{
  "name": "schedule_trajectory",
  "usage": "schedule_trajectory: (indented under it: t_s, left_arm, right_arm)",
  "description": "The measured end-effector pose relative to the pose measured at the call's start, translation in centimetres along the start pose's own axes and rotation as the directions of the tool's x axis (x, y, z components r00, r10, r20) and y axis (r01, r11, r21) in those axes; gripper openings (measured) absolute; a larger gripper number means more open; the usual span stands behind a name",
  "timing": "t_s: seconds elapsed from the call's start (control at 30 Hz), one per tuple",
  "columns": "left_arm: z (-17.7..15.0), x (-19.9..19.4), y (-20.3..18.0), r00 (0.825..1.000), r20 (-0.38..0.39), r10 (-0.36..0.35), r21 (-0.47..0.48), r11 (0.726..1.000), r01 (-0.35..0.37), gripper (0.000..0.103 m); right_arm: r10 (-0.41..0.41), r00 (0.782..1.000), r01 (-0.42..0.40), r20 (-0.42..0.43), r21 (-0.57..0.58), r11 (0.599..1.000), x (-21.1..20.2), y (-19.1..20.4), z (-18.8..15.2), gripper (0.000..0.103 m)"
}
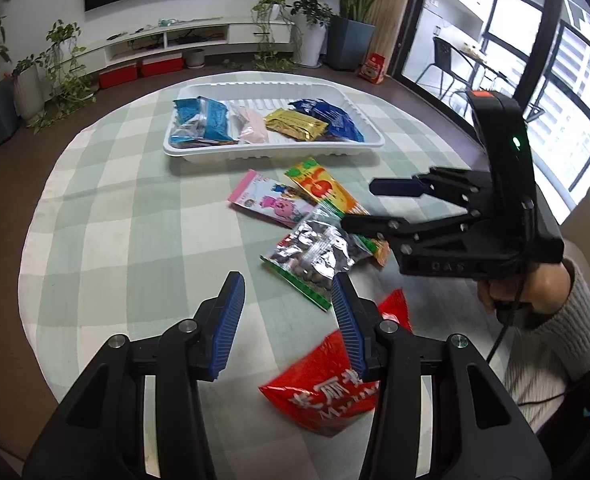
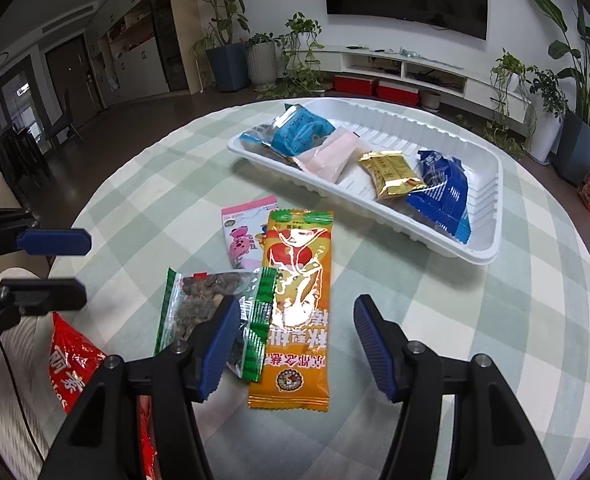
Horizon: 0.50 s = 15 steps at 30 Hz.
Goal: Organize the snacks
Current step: 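Open both grippers and pull back from the tray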
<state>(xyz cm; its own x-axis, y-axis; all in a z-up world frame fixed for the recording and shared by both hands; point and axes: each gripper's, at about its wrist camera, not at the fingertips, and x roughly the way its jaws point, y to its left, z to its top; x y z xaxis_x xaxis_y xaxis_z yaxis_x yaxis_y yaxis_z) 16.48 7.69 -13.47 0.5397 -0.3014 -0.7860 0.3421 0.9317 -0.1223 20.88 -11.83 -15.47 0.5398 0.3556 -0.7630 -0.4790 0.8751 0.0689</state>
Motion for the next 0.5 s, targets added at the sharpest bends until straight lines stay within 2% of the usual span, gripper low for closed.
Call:
schedule_trajectory:
  t_s: [0.13,0.3,0.5]
  left_arm:
    - [-0.5,0.1,-1.1,1.0,-0.017,-0.011,0.045,0.999,0.012,0.043]
    - [-0.9,0.5,-1.7,0.999,-0.032,-0.015,0.067,0.998,0.017,0.043]
    - [-1.1,0.4,-2.0,0.999,-0.04,-0.029,0.083,0.996,0.032,0.043]
  right_arm:
    - [-0.016,1.0,0.015,0.015,0.036,0.999,-0.4,-0.9,0.1,0.064]
    - [-0.052,0.999,0.053,-0.01,0.055,0.997,0.2,-1.8,-0.1,0.068]
    - [-0.026,0.999,0.027,-0.029,0.03,0.999,0.6,-1.0,-0.2,0.068]
